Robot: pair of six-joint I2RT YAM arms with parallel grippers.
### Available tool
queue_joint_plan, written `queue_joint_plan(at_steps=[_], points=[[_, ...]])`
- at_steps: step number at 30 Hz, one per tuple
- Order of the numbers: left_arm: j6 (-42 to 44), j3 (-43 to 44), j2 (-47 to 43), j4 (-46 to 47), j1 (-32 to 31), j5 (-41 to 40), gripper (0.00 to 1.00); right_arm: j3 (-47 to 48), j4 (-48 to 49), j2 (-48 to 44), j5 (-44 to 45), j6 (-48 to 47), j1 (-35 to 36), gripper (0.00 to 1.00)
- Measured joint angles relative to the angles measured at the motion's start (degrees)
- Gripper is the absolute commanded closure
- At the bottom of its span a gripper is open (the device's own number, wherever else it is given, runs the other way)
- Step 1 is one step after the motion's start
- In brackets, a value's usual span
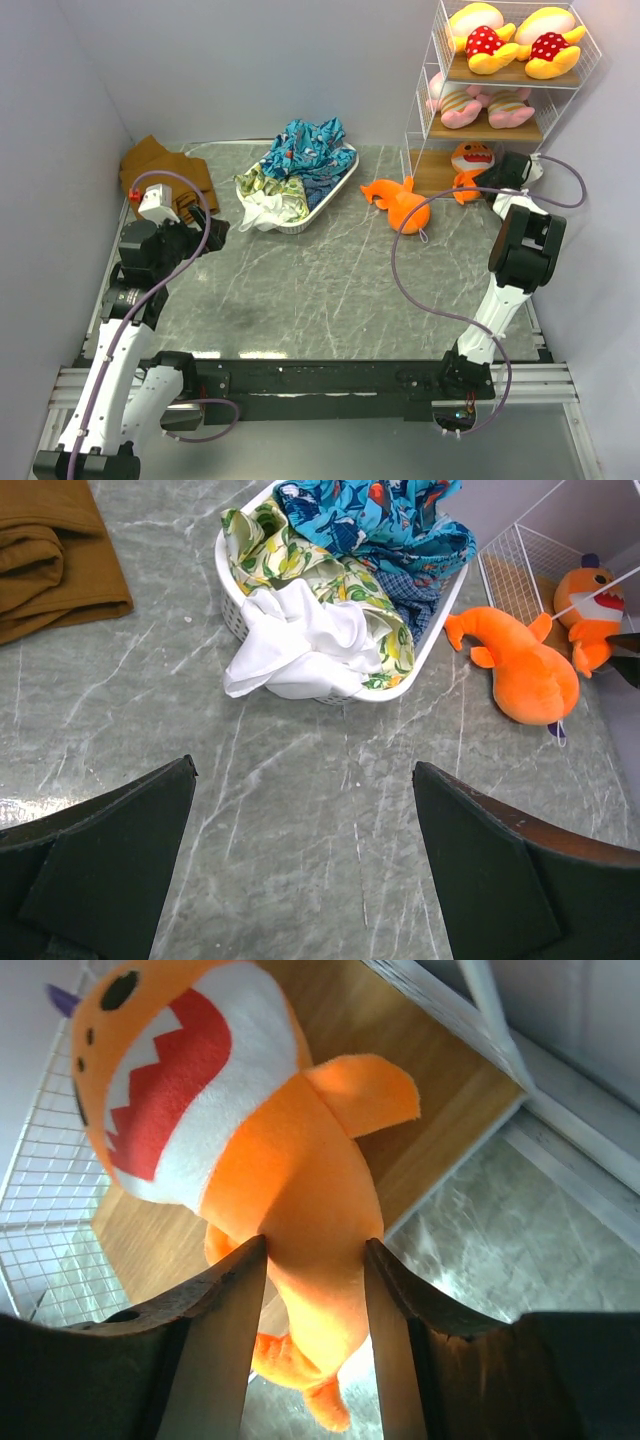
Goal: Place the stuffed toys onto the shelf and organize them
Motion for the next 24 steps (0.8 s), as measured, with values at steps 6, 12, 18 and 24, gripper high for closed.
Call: queue_joint_plan(at_steps=[6,12,18,24], points=[[-0.02,0.00,-0.50,0.00,0.00,-0.04,0.03,0.00,-3.10,0.00,1.33,2.95,0.02,0.37],[0.00,0.00,-0.83,0.00,-0.11,-0.04,0.03,-3.10,-4.33,-1.73,1.55,6.91,0.07,0.36],[0.00,0.00,-0.83,0.00,-0.11,-0.04,0.03,-5.33,-4.07,-2.38,1.53,8.87,0.46,0.44],[0.00,0.00,-0.81,0.00,-0.11,-0.02,0.03,-6.14,-3.21,-2.38,2.08,8.70,0.76,0.75]])
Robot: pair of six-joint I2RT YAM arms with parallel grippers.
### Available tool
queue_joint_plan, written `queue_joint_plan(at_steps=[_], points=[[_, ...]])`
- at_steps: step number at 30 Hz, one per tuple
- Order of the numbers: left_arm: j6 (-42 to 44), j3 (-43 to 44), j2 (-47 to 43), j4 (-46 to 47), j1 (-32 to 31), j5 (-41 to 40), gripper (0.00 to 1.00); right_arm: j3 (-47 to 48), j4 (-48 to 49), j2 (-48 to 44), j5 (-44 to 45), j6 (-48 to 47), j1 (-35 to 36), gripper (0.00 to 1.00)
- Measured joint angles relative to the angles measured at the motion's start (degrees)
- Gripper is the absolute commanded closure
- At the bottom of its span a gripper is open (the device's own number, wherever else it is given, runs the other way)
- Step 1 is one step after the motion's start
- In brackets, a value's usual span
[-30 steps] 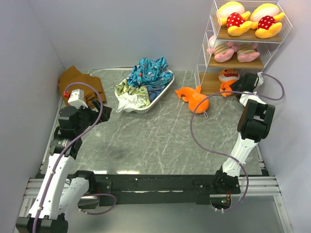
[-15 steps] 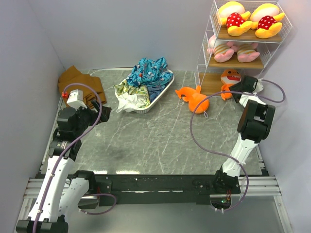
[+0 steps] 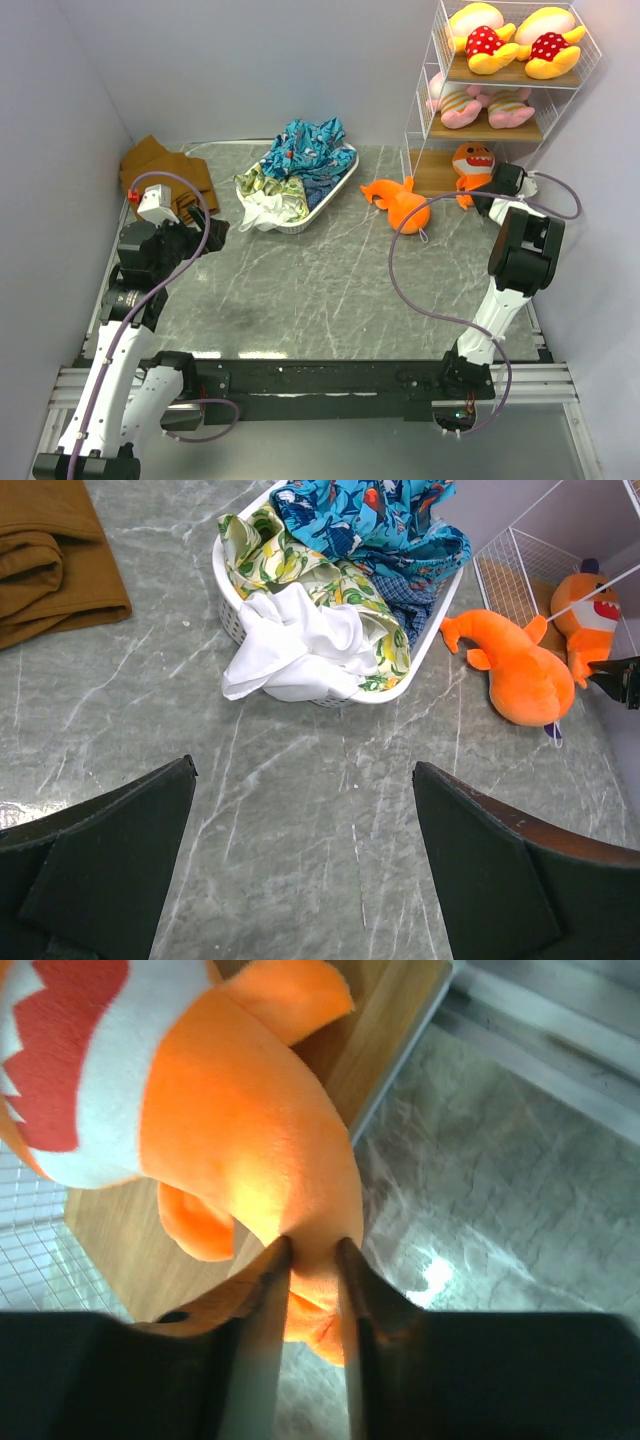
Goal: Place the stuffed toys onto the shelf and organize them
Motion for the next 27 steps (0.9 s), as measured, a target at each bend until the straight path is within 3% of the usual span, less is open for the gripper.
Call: queue_joint_plan(at_steps=[13,20,27], points=[[0.00,0.00,0.48,0.02,0.00,0.04,0.03,4.09,0.66,0.20,2.29,-3.15,-0.02,0.81],[0.00,0.00,0.79,0.04,0.00,0.07,0.03,5.27,0.13,0.59,3.30,-3.91,-0.11,0.63],[0.00,0.00,1.27,0.02,0.00,0.04,0.03,7.43,-2.75,1.90,4.57,-4.81,-0.33,0.52]])
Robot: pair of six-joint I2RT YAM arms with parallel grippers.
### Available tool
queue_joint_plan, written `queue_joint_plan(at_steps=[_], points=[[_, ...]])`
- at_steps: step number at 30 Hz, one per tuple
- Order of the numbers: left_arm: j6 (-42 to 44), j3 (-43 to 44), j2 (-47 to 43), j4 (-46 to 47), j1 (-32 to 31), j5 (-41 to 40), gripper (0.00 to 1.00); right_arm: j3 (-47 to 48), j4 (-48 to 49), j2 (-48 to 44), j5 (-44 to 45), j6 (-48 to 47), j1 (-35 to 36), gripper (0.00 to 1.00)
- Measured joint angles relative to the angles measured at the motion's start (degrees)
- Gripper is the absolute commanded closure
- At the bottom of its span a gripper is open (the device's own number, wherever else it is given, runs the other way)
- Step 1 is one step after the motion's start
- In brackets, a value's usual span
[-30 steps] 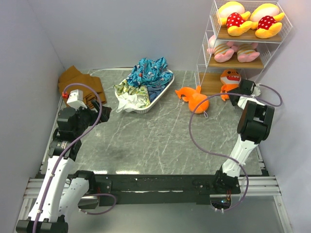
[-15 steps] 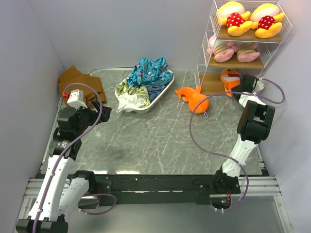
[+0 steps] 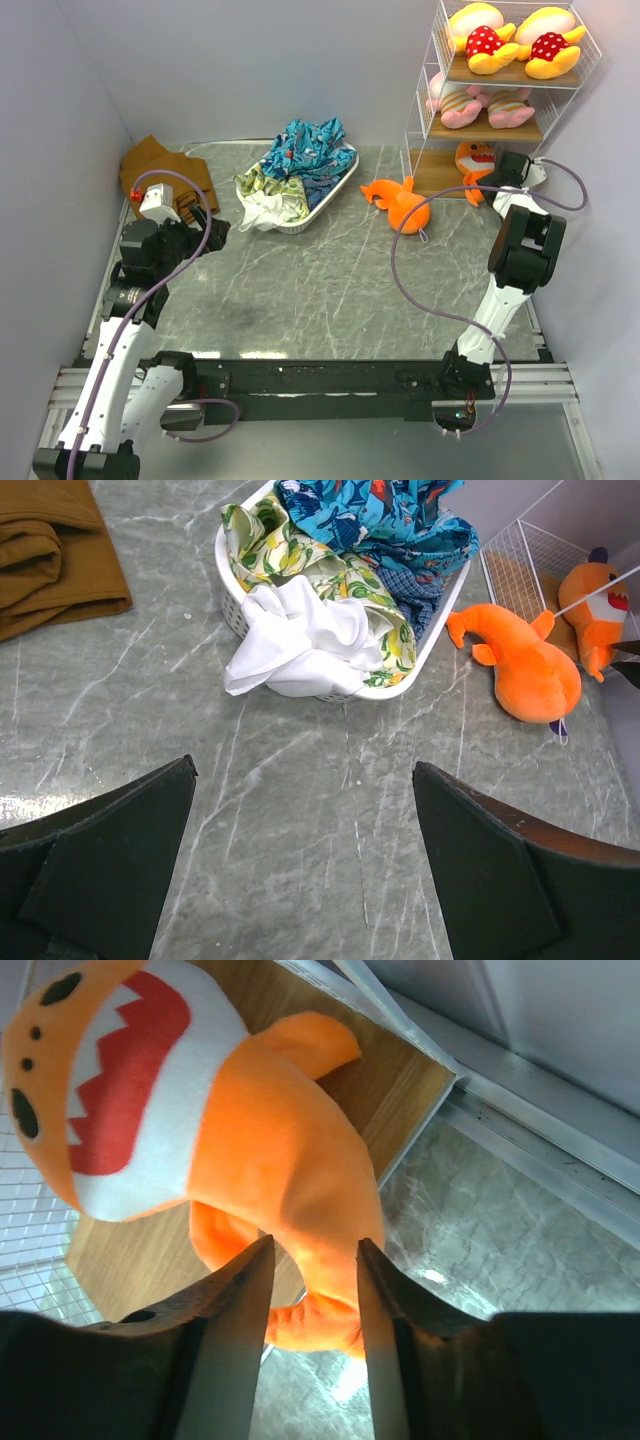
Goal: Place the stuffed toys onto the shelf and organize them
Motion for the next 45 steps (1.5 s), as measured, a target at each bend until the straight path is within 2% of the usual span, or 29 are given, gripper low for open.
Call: queue_joint_plan(at_steps=[8,12,24,26,30,35,38,40,41,42,45], points=[[0.04,0.00,-0.04,-0.02,0.00,-0.22,0.03,-0.02,-1.05,-0.20,-1.36,-1.14,-0.02,0.34],[0.13,0.00,-0.04,-0.02,0.00,-0.63,0.03,-1.90,-2.12,-2.78,-2.60,-1.90,-0.02,0.32],[0.15,0.00,-0.59,-0.02,0.00,-0.66,0.03,-16.72,-1.18,-19.15,-10.23,-4.07,1.90,0.25],[0.15,0.00,-0.72,-0.04,0.00,-0.63,0.03,-18.73,-0.76,-20.17,-12.68,-5.14,3.61,0.21],[0.13,0.00,-1.16,-0.02,0.00,-0.63,0.04,-21.86,0.66,-20.31,-19.12,-7.91,7.54,0.21],[0.15,0.00,-1.03,-0.02,-0.11,-0.59,0.04,-20.85,0.83,-18.62,-25.11,-11.65,10.97,0.21],[0.15,0.00,-0.76,-0.02,-0.15,-0.57,0.03,-19.17,0.70,-16.41,-27.17,-13.88,12.26,0.24],[0.17,0.00,-0.63,-0.09,-0.15,-0.57,0.03,-18.97,0.46,-15.30,-27.82,-15.04,12.76,0.35],[0.20,0.00,-0.63,-0.07,-0.15,-0.57,0.03,-18.99,0.02,-15.21,-28.04,-15.52,13.00,0.44],[0.20,0.00,-0.63,-0.07,-0.15,-0.57,0.03,-19.12,-0.17,-15.21,-28.22,-16.04,13.20,0.65],[0.22,0.00,-0.74,-0.04,-0.15,-0.57,0.03,-19.91,-0.57,-16.04,-28.17,-17.51,13.73,0.91]])
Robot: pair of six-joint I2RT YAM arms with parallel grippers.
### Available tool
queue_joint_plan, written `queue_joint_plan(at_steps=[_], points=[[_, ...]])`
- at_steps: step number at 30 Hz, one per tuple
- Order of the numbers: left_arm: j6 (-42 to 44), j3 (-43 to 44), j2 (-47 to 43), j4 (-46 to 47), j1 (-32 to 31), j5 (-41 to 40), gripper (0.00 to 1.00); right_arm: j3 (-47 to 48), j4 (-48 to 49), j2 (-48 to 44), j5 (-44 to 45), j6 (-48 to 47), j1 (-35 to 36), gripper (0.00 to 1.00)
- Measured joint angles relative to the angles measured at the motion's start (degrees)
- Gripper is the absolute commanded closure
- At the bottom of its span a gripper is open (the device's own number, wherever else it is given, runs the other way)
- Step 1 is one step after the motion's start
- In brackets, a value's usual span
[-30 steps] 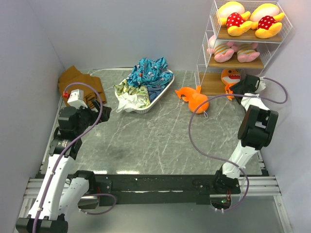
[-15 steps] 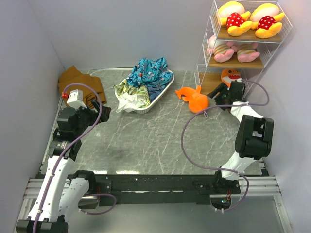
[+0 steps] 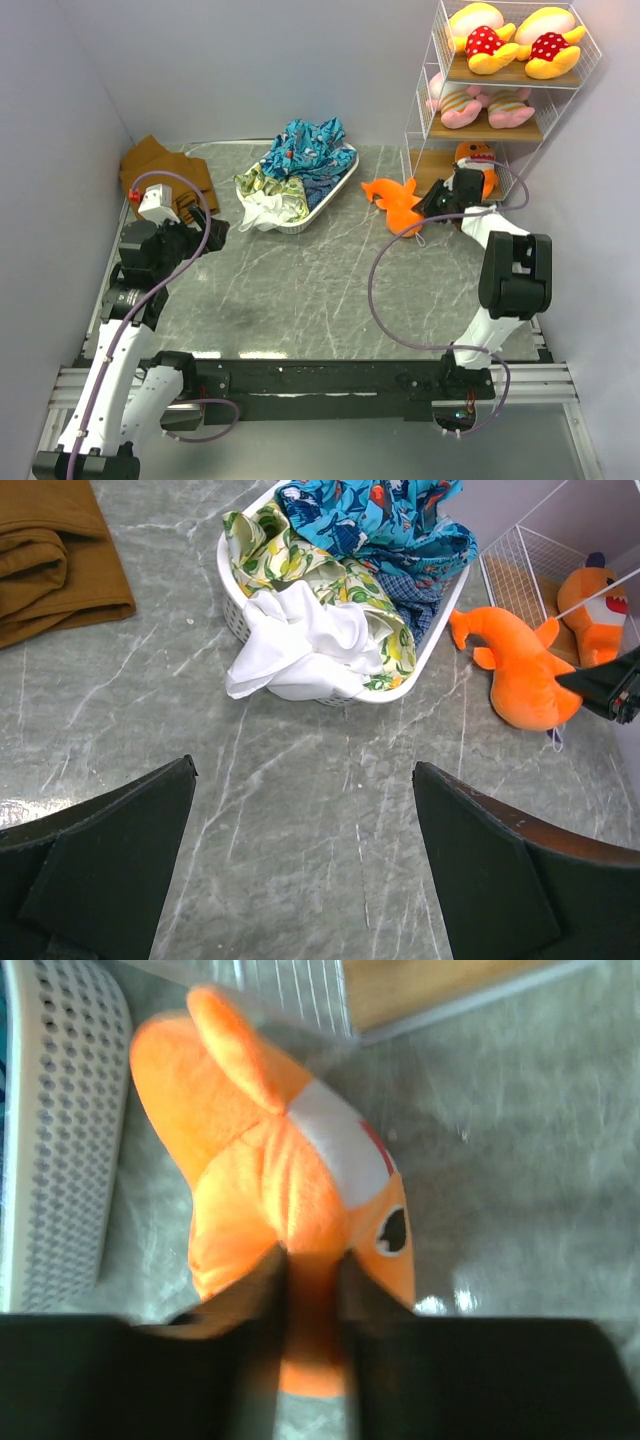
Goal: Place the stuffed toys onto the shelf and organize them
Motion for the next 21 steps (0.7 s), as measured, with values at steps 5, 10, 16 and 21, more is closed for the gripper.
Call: queue_joint_plan(at_steps=[5,10,16,21], points=[[-0.02,0.00,-0.07,0.02,-0.09,0.66,0.02,-6.10,-4.26,-9.90,4.92,-0.79,4.61,1.00],[-0.13,-0.02,-0.59,0.07,-0.22,2.95,0.02,-7.02,-8.61,-22.95,9.31,-1.36,13.92,1.00],[-2.54,0.04,-2.58,0.59,-0.33,8.87,0.03,-7.02,-8.33,-36.39,6.64,-2.54,20.70,1.00],[-4.20,3.65,-2.40,-0.39,-0.37,13.09,0.03,-5.53,-9.16,-39.85,-3.63,-9.07,23.30,1.00]])
